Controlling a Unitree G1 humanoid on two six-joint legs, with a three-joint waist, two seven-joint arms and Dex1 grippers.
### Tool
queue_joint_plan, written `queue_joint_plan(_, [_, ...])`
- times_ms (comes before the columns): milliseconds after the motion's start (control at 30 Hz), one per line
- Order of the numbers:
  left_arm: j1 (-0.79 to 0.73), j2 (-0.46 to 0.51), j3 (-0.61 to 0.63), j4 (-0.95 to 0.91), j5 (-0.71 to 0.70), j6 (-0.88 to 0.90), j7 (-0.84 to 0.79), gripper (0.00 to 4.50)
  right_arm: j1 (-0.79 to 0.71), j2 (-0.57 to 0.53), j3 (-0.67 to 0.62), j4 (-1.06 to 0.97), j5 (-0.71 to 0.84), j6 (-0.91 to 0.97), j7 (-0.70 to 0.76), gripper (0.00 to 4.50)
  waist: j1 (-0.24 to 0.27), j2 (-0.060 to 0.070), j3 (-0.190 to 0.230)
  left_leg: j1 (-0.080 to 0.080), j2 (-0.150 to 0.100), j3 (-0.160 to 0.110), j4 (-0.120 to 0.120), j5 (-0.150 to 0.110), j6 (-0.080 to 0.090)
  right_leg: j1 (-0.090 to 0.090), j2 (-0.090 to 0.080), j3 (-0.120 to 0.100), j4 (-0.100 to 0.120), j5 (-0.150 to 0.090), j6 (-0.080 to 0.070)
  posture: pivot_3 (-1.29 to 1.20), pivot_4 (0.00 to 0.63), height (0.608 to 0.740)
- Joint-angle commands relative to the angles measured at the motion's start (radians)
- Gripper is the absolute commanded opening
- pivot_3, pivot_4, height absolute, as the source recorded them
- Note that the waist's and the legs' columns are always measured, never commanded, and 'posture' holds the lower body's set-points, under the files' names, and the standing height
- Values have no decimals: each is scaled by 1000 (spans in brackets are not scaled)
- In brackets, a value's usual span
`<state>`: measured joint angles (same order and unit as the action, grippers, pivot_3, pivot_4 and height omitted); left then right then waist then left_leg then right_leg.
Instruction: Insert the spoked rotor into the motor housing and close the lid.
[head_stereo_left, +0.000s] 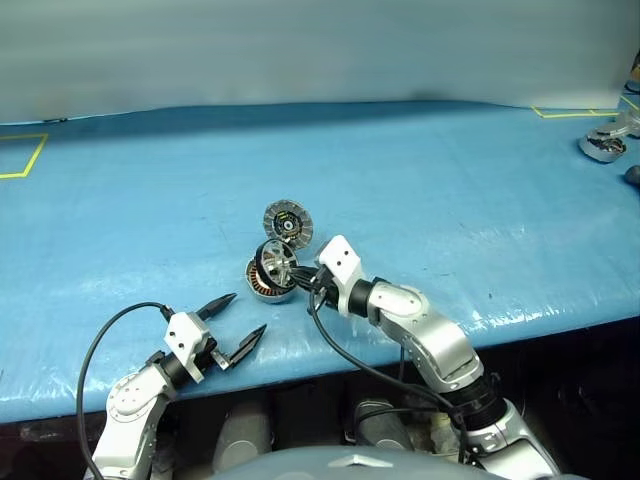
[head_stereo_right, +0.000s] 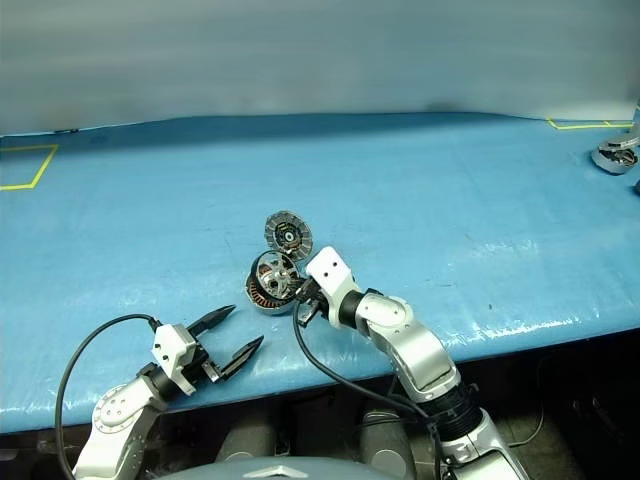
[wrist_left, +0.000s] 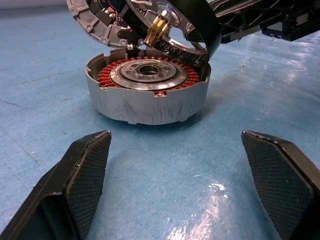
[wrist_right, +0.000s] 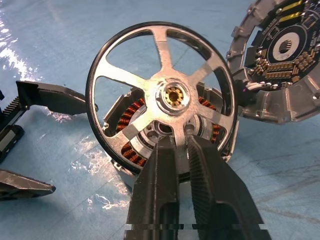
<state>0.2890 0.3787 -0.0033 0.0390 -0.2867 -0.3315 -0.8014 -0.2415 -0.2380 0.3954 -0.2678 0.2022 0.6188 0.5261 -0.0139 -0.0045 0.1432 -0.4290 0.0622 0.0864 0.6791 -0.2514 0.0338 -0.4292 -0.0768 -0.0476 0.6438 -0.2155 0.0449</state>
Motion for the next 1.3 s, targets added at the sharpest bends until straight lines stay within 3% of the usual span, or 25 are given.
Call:
queue_joint_plan(33, [5, -1, 0, -15, 1, -5, 5, 4453, -7, -3, 12, -16, -3, -10, 20, 1462, 0, 0, 0, 0, 0, 0, 0, 0, 0, 0, 0, 0, 0, 0, 0, 0, 150, 740])
queue_joint_plan(167, [5, -1, -2, -13, 3, -4, 5, 4453, -4, 0, 9, -29, -9, -25, 17, 2714, 0, 0, 0, 0, 0, 0, 0, 0, 0, 0, 0, 0, 0, 0, 0, 0, 150, 740])
queue_joint_plan(667, [-4, 3, -8, -4, 3, -2, 2, 4453, -21, 71, -66, -82, 103, -18, 34, 2714, 1, 0, 0, 0, 0, 0, 0, 0, 0, 0, 0, 0, 0, 0, 0, 0, 150, 740])
queue_joint_plan(1300, [13, 4, -1, -15, 9, -10, 22, 4453, -70, 146, -64, 119, 69, -56, 8, 2714, -1, 0, 0, 0, 0, 0, 0, 0, 0, 0, 0, 0, 0, 0, 0, 0, 150, 740])
